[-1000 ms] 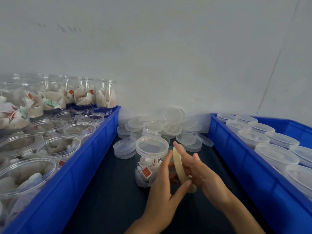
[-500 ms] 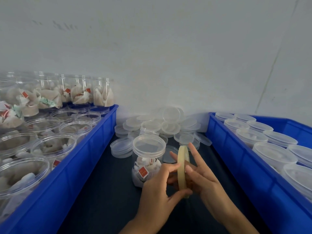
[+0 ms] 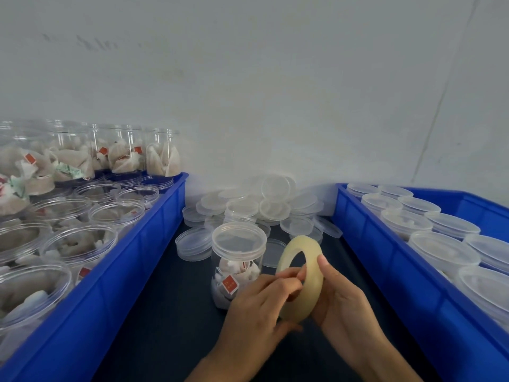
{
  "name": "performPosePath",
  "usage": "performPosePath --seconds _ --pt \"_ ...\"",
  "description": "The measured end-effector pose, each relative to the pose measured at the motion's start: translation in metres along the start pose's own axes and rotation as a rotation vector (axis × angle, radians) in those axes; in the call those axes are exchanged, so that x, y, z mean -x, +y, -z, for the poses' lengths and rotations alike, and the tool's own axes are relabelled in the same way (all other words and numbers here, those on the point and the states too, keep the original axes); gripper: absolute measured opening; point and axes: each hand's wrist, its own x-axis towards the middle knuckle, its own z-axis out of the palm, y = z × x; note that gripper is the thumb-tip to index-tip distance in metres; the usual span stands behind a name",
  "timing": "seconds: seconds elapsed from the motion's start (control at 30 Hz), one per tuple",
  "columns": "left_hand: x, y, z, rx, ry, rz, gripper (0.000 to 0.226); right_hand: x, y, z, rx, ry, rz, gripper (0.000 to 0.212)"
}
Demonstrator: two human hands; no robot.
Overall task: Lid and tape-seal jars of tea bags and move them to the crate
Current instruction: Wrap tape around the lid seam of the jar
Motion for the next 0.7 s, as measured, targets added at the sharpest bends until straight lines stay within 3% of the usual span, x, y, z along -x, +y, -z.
performPosePath --seconds 0.13,0.23,0.33,0.43,0.53,0.7 --pt "-0.001 0.002 0.006 -0.012 0.015 -0.005 0.047 0.0 -0.002 0.001 0.036 0.004 0.03 0.044" --pt "-0.006 0.008 0.009 0.109 0.14 0.068 0.024 0.001 0.0 -0.006 0.239 0.02 0.102 0.045" --pt "-0.008 0.008 0.012 0.158 0.234 0.153 0.026 0.002 0.003 -0.012 0.403 -0.032 0.165 0.047" --pt "-0.009 0.005 0.014 0.204 0.205 0.166 0.028 0.001 0.009 -0.011 0.455 -0.111 0.116 0.039" --pt "-0.01 0.002 0.015 0.259 0.184 0.162 0.026 0.002 0.012 -0.01 0.487 -0.182 0.049 0.047" --pt "-0.009 -0.001 0.014 0.336 0.187 0.197 0.022 -0.001 0.015 -0.007 0.565 -0.139 0.022 0.043"
